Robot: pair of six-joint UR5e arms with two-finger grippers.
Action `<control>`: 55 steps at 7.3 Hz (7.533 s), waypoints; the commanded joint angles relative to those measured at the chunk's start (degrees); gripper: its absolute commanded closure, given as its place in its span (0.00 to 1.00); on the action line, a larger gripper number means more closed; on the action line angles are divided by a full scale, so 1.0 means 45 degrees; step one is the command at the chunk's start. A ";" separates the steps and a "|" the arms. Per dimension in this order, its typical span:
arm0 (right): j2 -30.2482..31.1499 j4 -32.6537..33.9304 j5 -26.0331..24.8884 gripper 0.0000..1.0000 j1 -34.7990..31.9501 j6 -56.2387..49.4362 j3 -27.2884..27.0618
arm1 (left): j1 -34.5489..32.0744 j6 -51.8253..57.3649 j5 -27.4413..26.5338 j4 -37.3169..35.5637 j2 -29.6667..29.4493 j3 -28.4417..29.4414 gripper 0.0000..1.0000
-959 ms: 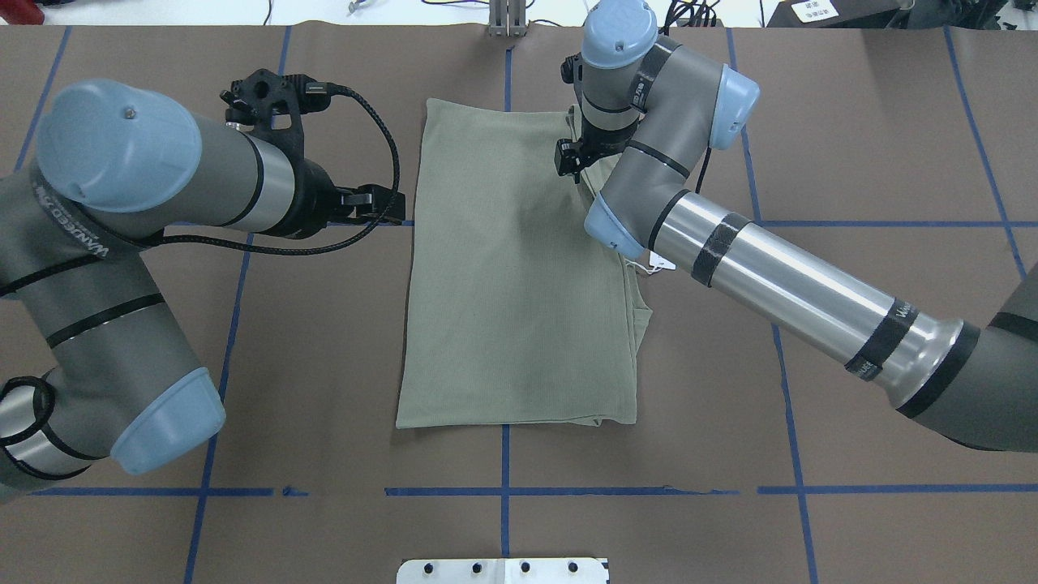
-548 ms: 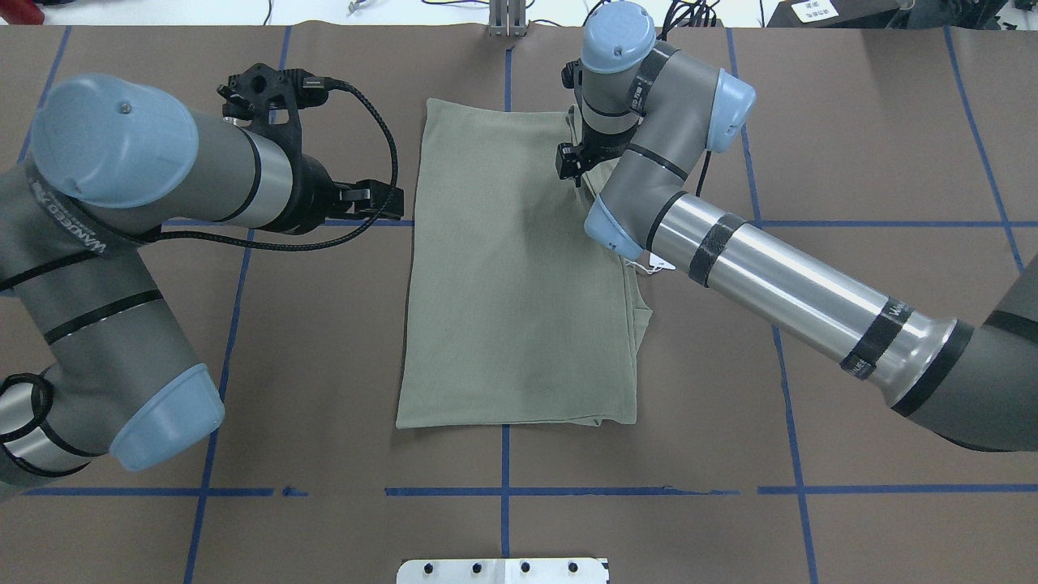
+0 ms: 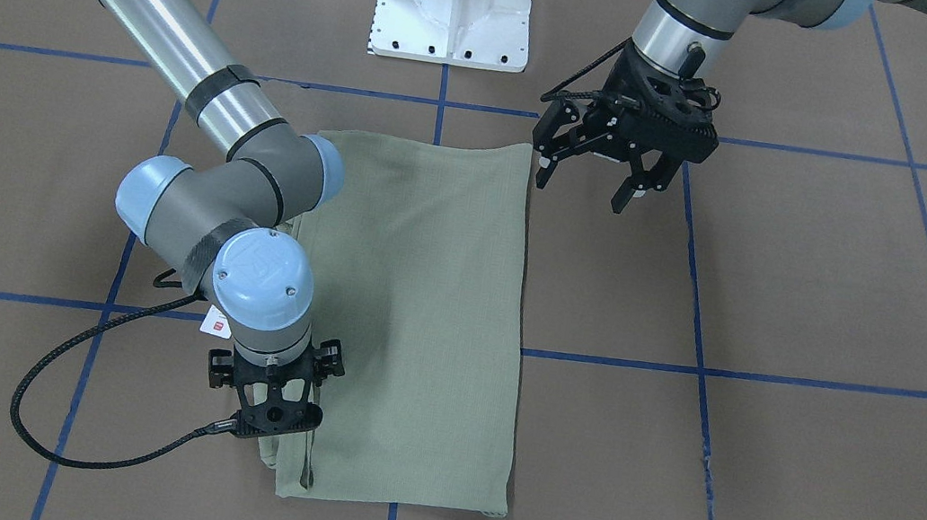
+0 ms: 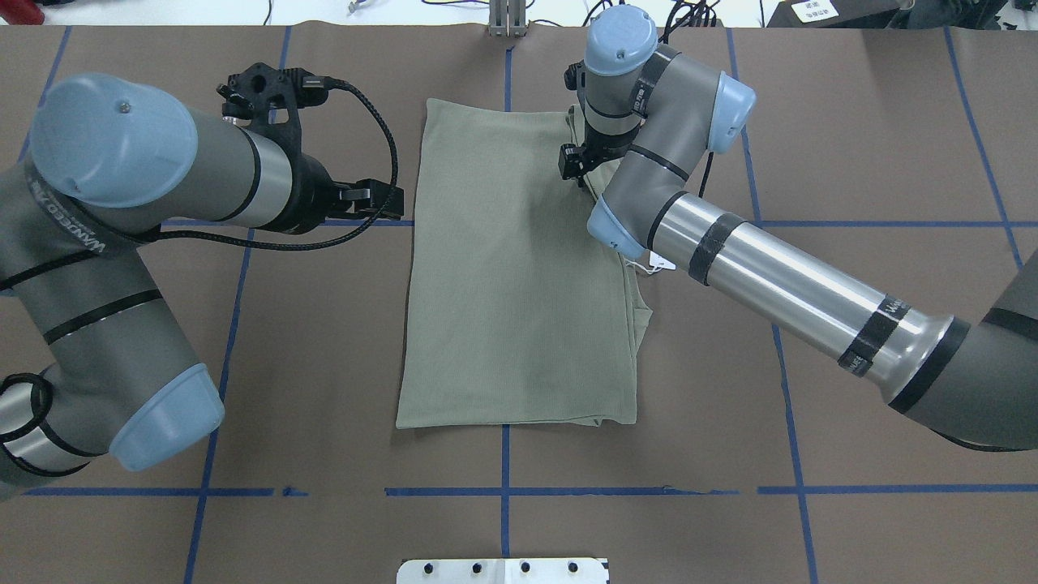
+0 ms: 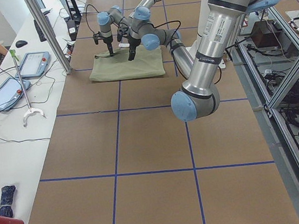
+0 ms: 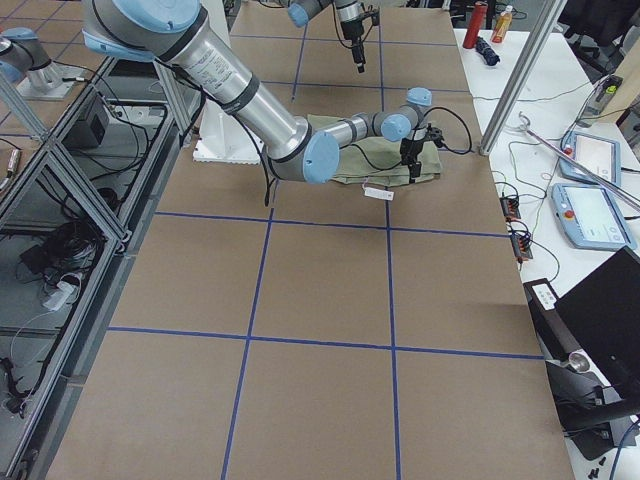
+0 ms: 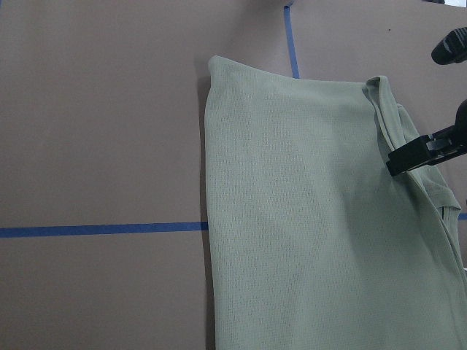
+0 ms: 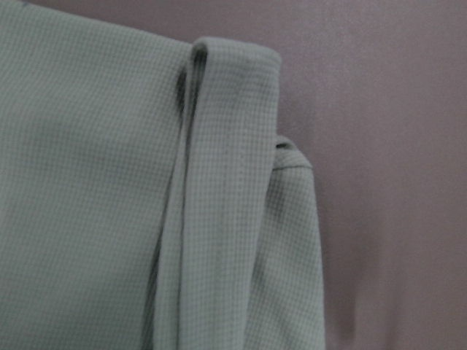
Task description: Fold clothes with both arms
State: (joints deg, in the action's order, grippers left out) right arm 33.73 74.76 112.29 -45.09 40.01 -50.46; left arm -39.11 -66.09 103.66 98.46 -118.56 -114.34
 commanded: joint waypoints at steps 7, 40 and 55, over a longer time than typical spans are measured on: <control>0.1015 0.0085 0.1000 0.00 -0.0917 -0.0691 -0.1938 | 0.0019 -0.0155 0.0127 0.0054 0.0097 0.0018 0.00; 0.8012 0.1668 -0.1750 0.00 0.5329 1.4184 -1.3944 | 0.5273 -0.7129 -0.2041 0.0332 0.0586 0.1095 1.00; 0.7584 0.1726 -0.3020 0.71 0.6349 1.4585 -1.2576 | 0.5332 -0.7109 -0.1923 0.0074 0.0488 0.0799 1.00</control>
State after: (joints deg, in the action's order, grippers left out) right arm 68.54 82.36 98.53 -16.53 105.67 -107.11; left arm -15.12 -98.09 95.01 98.79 -116.30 -110.69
